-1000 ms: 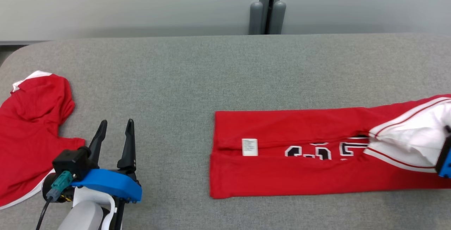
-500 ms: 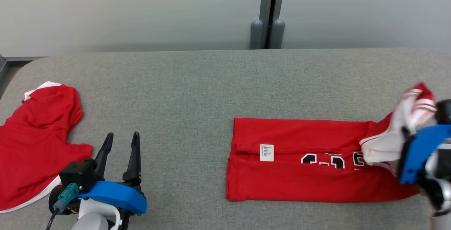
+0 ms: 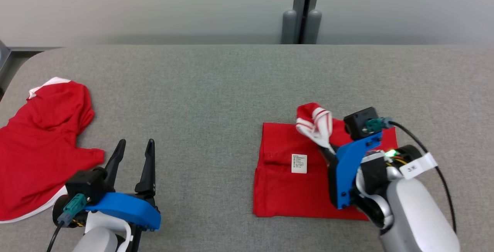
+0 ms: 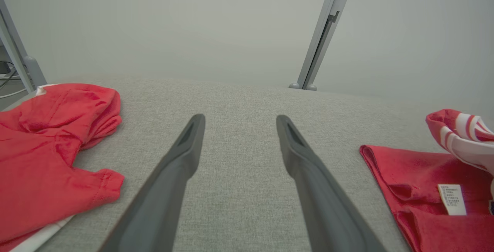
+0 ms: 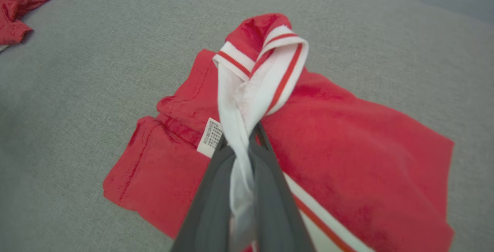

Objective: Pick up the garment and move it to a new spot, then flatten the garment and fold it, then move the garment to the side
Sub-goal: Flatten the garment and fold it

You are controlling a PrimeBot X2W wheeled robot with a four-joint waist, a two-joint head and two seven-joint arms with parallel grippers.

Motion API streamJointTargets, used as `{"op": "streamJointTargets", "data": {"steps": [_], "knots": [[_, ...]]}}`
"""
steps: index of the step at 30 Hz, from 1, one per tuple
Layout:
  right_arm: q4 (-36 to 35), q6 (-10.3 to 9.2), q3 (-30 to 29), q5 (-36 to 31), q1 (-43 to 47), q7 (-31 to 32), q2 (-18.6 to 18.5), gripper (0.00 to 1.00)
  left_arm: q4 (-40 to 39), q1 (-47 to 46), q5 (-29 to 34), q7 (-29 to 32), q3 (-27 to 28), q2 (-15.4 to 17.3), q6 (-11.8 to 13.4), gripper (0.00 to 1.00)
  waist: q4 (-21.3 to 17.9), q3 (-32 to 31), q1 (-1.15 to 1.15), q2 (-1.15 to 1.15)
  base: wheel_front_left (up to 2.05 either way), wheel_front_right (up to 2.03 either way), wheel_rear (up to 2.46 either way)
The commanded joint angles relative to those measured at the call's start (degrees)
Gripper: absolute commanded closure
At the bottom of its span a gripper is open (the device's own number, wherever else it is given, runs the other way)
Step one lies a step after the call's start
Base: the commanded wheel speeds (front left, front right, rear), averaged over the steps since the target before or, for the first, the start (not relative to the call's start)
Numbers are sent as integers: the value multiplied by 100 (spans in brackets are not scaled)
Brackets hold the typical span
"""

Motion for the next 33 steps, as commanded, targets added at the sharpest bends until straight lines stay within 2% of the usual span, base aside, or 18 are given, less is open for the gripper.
{"op": "streamJointTargets", "data": {"steps": [1, 7, 13, 14, 15, 20, 26, 30, 33], "knots": [[245, 3, 188, 258, -174, -134, 10, 100, 3, -122, 35, 1, -34, 10, -19, 0, 71, 65, 0, 0, 0, 0, 0], [1252, 3, 766, 773, -714, -522, 8, 100, 122, -308, 48, -8, -98, -67, -104, 0, 212, 186, 0, 0, 0, 0, 0], [2110, 3, 991, 955, -1168, -897, 7, 100, 251, -441, 56, -35, -181, -121, -167, 0, 319, 279, 0, 0, 0, 0, 0], [2203, 3, 1036, 1019, -1229, -962, 9, 54, 270, -463, 64, -39, -196, -135, -179, 0, 333, 289, 0, 0, 0, 0, 0], [2265, 3, 1072, 1114, -1282, -1060, 9, 0, 287, -486, 71, -42, -205, -142, -189, 0, 345, 294, 0, 0, 0, 0, 0], [2374, 3, 1343, 1669, -1410, -1350, 3, 0, 368, -489, 55, -56, -203, -149, -211, 0, 312, 262, 0, 0, 0, 0, 0], [1926, 3, 1394, 2274, -1130, -1648, 4, 0, 395, -306, -14, -83, -155, -156, -195, 0, 158, 118, 0, 0, 0, 0, 0], [1539, 3, 1124, 2271, -848, -1744, 2, 0, 371, -225, -52, -105, -111, -146, -162, 0, 66, 44, 0, 0, 0, 0, 0], [1077, 3, 573, 2052, -445, -1823, -3, 0, 338, -117, -60, -106, -74, -128, -143, 0, -8, -25, 0, 0, 0, 0, 0]]}}
